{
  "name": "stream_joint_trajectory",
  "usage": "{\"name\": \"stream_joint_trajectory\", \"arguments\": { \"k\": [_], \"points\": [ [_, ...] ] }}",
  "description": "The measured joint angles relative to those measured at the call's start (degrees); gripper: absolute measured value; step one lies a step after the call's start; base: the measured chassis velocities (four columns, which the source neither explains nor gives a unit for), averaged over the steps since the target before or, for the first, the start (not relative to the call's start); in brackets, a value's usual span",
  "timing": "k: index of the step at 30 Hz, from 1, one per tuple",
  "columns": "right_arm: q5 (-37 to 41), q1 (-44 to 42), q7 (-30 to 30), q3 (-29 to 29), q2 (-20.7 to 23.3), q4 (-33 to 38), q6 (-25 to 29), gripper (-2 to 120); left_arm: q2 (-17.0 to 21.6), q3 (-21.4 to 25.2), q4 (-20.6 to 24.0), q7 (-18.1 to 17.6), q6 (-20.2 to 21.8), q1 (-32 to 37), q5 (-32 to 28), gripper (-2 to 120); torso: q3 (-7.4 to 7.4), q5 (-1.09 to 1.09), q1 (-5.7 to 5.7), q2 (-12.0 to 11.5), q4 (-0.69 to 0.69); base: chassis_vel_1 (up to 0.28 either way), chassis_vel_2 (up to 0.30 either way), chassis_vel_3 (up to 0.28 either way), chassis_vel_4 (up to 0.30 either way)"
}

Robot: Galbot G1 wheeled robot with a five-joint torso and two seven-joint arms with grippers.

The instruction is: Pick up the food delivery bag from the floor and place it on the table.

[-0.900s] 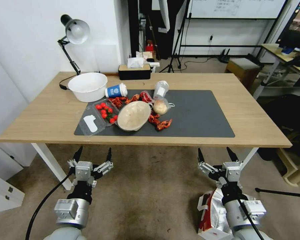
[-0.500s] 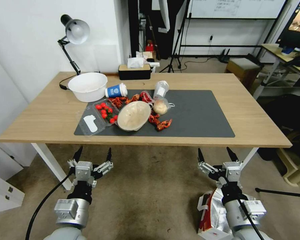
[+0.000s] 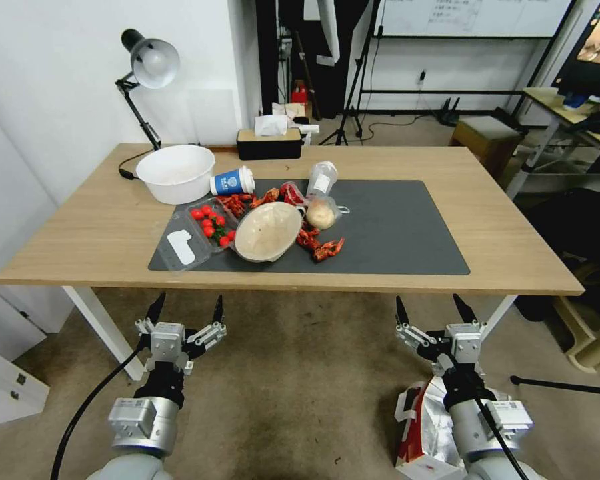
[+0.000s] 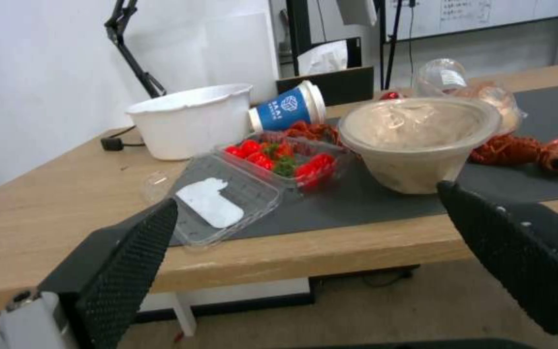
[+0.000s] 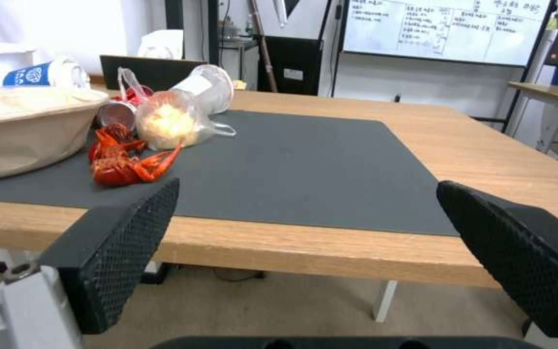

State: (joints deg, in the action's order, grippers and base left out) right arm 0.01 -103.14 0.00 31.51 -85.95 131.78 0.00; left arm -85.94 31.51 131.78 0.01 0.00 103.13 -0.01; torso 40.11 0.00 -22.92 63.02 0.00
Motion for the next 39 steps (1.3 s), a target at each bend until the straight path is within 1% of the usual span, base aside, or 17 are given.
{"name": "stream_joint_trajectory", "arguments": {
  "k": [5, 7, 8, 10, 11, 12, 14, 16, 24, 32, 39],
  "points": [
    [0.9, 0.5, 0.0, 0.8, 0.0, 0.9, -1.6, 100, -0.4, 0.2, 0.2, 0.0, 1.9, -1.4, -1.4, 100, 0.0, 0.0, 0.0, 0.0, 0.0, 0.0, 0.0, 0.0, 0.0],
    [2.7, 1.5, 0.0, 2.5, 0.0, 2.6, -4.7, 100, -1.3, 0.7, 1.0, -0.2, 5.4, -3.9, -3.7, 100, 0.0, 0.0, 0.0, 0.0, 0.01, 0.0, 0.0, 0.0, 0.0],
    [2.7, 1.5, 0.0, 2.5, 0.0, 2.6, -4.7, 100, -1.3, 0.7, 1.0, -0.2, 5.4, -3.9, -3.7, 100, 0.0, 0.0, 0.0, 0.0, 0.01, 0.0, 0.0, 0.0, 0.0],
    [5.4, 3.0, -0.2, 5.2, 0.0, 5.2, -9.5, 100, -2.6, 1.4, 2.1, -0.4, 10.8, -7.5, -7.3, 100, 0.0, 0.0, 0.0, 0.0, -0.01, 0.0, 0.0, 0.0, 0.0],
    [6.8, 3.8, -0.3, 6.6, 0.1, 6.7, -12.0, 100, -3.1, 1.8, 2.6, -0.5, 12.6, -9.1, -8.7, 100, 0.0, 0.01, 0.0, 0.0, -0.01, 0.0, 0.0, 0.0, 0.0],
    [6.8, 3.8, -0.3, 6.6, 0.1, 6.7, -12.0, 100, -3.1, 1.8, 2.6, -0.5, 12.6, -9.1, -8.7, 100, 0.0, 0.01, 0.0, 0.0, -0.01, 0.0, 0.0, 0.0, 0.0],
    [9.4, 5.3, -0.6, 9.1, 0.1, 9.0, -16.3, 100, -3.4, 2.2, 2.2, -0.1, 12.9, -9.6, -9.3, 100, 0.0, -0.01, -0.01, 0.0, -0.01, 0.0, 0.0, 0.0, 0.0],
    [10.6, 5.8, -1.3, 9.7, 0.2, 9.4, -17.9, 100, -3.4, 2.5, 1.6, 0.3, 12.4, -9.7, -9.2, 100, 0.0, 0.02, 0.0, 0.0, 0.0, 0.0, 0.0, 0.0, 0.0],
    [10.8, 5.9, -1.8, 9.9, 0.4, 9.2, -18.2, 100, -3.3, 2.7, 0.3, 1.1, 10.5, -9.5, -8.3, 100, 0.0, 0.0, 0.0, 0.0, 0.0, 0.0, 0.0, 0.0, 0.0],
    [10.5, 5.9, -2.4, 9.7, 0.5, 8.8, -17.6, 100, -3.0, 3.4, -1.2, 2.1, 7.4, -9.4, -8.4, 100, 0.0, 0.0, 0.0, 0.0, 0.0, 0.0, 0.0, 0.0, 0.0],
    [10.3, 5.8, -2.4, 9.7, 0.5, 8.7, -17.5, 100, -3.0, 3.6, -1.4, 2.2, 7.3, -9.4, -9.3, 100, 0.0, 0.0, 0.0, 0.0, 0.0, 0.0, 0.0, 0.0, 0.0]
  ]
}}
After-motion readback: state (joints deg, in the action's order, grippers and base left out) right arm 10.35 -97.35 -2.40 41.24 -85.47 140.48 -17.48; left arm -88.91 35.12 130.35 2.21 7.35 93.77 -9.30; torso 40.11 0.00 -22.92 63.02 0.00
